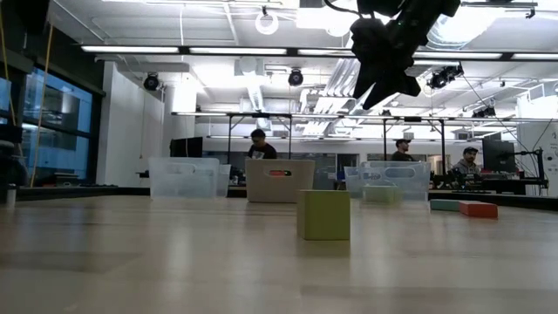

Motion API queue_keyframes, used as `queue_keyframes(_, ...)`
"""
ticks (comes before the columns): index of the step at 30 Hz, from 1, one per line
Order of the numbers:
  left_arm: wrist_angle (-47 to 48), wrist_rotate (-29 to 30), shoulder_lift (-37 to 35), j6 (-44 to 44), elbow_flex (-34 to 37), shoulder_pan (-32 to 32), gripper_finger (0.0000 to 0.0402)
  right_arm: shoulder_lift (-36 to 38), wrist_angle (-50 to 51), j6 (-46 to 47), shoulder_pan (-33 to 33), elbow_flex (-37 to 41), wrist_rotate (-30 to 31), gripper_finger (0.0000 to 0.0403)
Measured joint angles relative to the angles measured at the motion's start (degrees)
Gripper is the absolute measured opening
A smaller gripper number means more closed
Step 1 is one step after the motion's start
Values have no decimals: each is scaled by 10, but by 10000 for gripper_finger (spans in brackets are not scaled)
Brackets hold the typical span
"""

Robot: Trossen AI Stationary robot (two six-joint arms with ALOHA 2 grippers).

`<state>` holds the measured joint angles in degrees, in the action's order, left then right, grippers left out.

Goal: Sort & place blocks by color
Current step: Put the orange cube block into the gray bin

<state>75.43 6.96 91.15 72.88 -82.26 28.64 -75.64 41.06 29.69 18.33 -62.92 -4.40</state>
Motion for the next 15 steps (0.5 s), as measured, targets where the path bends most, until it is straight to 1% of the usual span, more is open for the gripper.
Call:
queue_keyframes(3,-16,-2,15,22,0,8,254,0,0,-1,0,0,-1,154)
queue_keyframes(9,-48,-27,58,46,0,28,235,0,3,-9,0,0,-9,154)
queue_keyframes(15,-49,-57,103,64,0,42,233,0,3,-17,0,0,-22,154)
